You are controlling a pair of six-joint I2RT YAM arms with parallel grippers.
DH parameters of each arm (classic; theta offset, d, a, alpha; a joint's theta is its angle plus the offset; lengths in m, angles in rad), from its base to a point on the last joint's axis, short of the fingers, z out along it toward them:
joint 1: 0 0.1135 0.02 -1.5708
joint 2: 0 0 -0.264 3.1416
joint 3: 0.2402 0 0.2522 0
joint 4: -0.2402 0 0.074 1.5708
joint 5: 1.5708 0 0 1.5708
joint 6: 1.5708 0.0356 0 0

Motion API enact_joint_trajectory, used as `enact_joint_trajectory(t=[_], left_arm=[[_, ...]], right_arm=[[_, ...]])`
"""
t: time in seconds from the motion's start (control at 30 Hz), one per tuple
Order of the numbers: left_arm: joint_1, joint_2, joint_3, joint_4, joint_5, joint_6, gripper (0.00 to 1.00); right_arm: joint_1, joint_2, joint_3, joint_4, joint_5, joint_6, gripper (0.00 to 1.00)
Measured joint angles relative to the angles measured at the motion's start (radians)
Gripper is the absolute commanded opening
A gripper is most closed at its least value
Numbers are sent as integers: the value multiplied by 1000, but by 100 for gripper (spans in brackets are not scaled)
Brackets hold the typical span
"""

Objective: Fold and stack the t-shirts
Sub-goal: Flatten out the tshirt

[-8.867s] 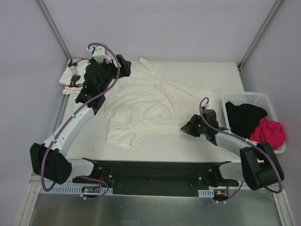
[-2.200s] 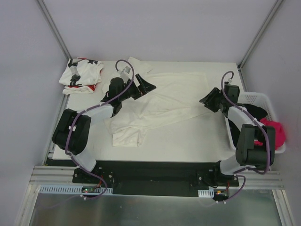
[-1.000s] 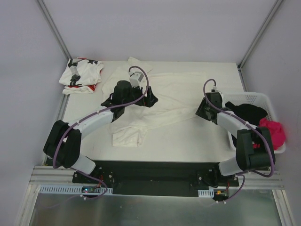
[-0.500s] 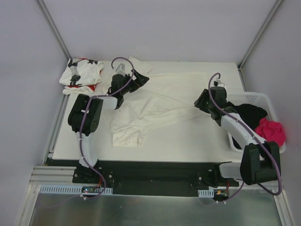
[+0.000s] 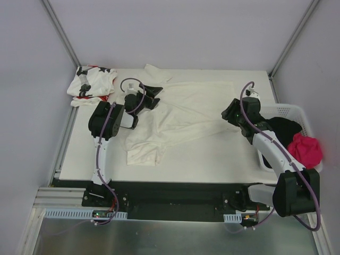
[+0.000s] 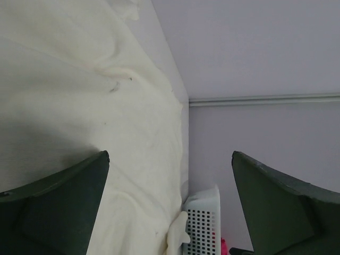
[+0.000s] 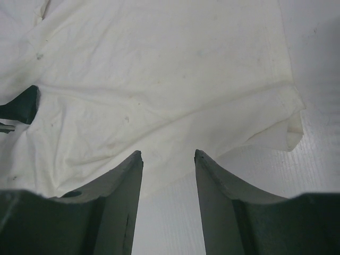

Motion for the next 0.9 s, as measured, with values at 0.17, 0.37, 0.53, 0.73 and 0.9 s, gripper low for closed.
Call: enact_joint_trajectory(t=[0.17,0.37,0.53,0.73,0.9], left_arm=[[27,-67,-94,-19,-18,10,99],[100,-164,-204,-86,-49,51,99],[201,-228,-266,-138,-64,95,99],[283,-260,-281,-176,-69,136,99],[296,-262,-240,-215,-18,167,99]], right_arm=[[-12,-10,5,-9,-4,0,47],[-29,-19,14,-15,-8,0,47],[-44,-31,14,-27,-13,0,48],[-51,-59,14,-39,-19,-3,48],[-51,-55,14,-48,-19,-13,48]])
